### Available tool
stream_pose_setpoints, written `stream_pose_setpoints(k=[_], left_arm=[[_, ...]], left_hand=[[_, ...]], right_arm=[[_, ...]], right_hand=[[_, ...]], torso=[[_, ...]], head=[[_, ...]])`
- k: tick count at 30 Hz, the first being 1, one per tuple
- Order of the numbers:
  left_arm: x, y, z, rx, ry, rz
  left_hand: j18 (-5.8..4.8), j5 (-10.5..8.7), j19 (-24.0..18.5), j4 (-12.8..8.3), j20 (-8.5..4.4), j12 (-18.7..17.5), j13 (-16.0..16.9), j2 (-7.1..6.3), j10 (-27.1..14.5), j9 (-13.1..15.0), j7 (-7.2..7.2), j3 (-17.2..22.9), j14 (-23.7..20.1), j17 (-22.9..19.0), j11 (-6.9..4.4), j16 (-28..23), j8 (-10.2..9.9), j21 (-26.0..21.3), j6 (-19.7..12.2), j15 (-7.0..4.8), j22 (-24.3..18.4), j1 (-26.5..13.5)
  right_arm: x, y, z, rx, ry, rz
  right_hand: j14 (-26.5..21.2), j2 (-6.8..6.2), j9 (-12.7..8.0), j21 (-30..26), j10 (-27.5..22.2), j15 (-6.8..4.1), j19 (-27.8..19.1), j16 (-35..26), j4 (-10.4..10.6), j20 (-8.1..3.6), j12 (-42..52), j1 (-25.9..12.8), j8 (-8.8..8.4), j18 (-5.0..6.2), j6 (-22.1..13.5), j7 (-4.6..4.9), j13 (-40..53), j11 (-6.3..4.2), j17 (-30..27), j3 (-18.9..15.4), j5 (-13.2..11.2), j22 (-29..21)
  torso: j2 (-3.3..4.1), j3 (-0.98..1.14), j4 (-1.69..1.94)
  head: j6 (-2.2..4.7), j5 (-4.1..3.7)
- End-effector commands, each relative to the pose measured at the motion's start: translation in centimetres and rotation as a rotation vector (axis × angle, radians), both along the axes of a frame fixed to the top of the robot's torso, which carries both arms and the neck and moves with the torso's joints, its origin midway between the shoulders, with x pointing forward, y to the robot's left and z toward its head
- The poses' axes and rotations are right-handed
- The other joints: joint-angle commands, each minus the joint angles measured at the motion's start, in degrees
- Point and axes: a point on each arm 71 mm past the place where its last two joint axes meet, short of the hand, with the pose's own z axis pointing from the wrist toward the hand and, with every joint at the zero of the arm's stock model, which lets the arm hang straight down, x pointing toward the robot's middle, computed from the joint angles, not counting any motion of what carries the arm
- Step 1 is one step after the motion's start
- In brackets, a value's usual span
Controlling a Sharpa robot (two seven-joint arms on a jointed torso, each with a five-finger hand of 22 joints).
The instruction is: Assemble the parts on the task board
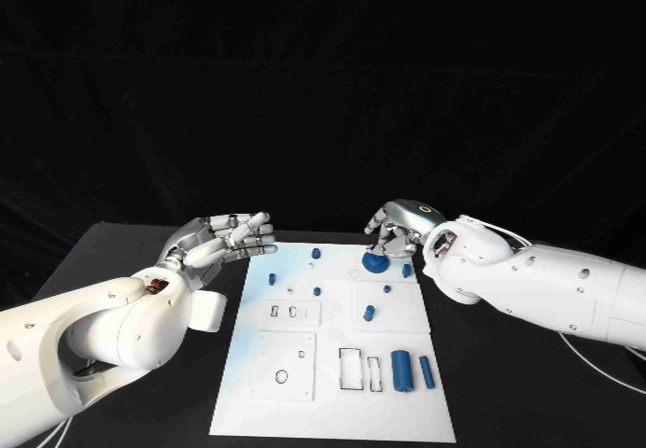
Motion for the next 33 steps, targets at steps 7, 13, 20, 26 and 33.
stream_pose_setpoints(k=[7, 13, 20, 26, 33], left_arm=[[0.1, -0.1, 0.1, -0.009, -0.002, -0.020], [0.1, -0.1, 0.0, -0.009, -0.001, -0.022], [0.1, -0.2, 0.0, -0.010, -0.001, -0.023], [0.1, -0.2, 0.0, -0.010, -0.001, -0.024], [0.1, -0.2, 0.0, -0.009, 0.002, -0.024]], left_hand=[[0.91, -0.28, 0.36, -0.18, -0.01, -0.32, -0.08, -0.05, -0.14, -0.08, 0.36, -0.11, -0.33, -0.07, 0.41, -0.28, -0.38, 0.35, -0.13, 0.08, -0.06, 0.49], [0.91, -0.28, 0.36, -0.18, -0.01, -0.32, -0.08, -0.05, -0.14, -0.08, 0.36, -0.11, -0.33, -0.07, 0.41, -0.28, -0.38, 0.35, -0.13, 0.08, -0.06, 0.49], [0.91, -0.28, 0.36, -0.18, -0.01, -0.32, -0.08, -0.05, -0.14, -0.08, 0.36, -0.11, -0.33, -0.07, 0.41, -0.28, -0.38, 0.35, -0.13, 0.08, -0.06, 0.49], [0.90, -0.29, 0.35, -0.18, -0.01, -0.35, -0.07, -0.04, -0.13, -0.07, 0.36, -0.12, -0.33, -0.06, 0.42, -0.32, -0.40, 0.33, -0.13, 0.09, -0.08, 0.50], [0.89, -0.29, 0.33, -0.18, 0.00, -0.39, -0.07, -0.05, -0.15, -0.08, 0.38, -0.14, -0.33, -0.06, 0.43, -0.36, -0.43, 0.33, -0.15, 0.10, -0.09, 0.51]], right_arm=[[0.3, -2.1, -1.5, -0.012, 0.204, -0.104], [0.9, -1.9, -2.0, -0.026, 0.213, -0.115], [1.4, -1.6, -2.6, -0.035, 0.226, -0.121], [1.8, -1.2, -3.0, -0.032, 0.234, -0.120], [1.9, -0.6, -3.6, -0.041, 0.232, -0.111]], right_hand=[[3.43, 2.95, 1.97, 1.98, -4.33, 0.27, 2.59, 4.82, 7.08, 0.01, 43.81, 5.43, 3.37, -1.34, -3.79, 0.21, 46.19, 0.32, 6.72, -15.06, 2.88, 4.15], [3.76, 3.15, 2.33, 2.18, -2.98, 0.38, 2.87, 6.00, 8.56, 0.23, 49.49, 6.36, 4.04, -1.43, -4.54, 0.44, 52.30, 0.59, 8.70, -16.16, 3.20, 4.71], [4.04, 3.48, 2.60, 2.39, -1.93, 0.53, 3.13, 6.98, 9.35, 0.35, 53.00, 7.24, 4.59, -1.51, -4.87, 0.53, 56.08, 0.70, 10.40, -16.56, 3.76, 5.23], [4.22, 3.71, 2.80, 2.55, -0.96, 0.60, 3.32, 7.60, 9.72, 0.42, 55.46, 7.73, 5.00, -1.58, -4.90, 0.56, 58.68, 0.76, 11.53, -16.71, 3.97, 5.59], [4.34, 4.01, 2.93, 2.65, -0.55, 0.63, 3.43, 7.97, 9.93, 0.46, 56.58, 7.98, 5.30, -1.61, -4.78, 0.55, 59.86, 0.77, 12.23, -16.71, 4.05, 5.80]], torso=[[-0.16, 0.43, -0.48], [-0.11, 0.39, -0.41], [-0.10, 0.29, -0.35], [-0.18, 0.32, -0.31], [-0.18, 0.40, -0.36]], head=[[-0.26, 0.16], [-0.49, -0.17], [-0.63, -0.25], [-0.64, -0.30], [-0.59, -0.23]])
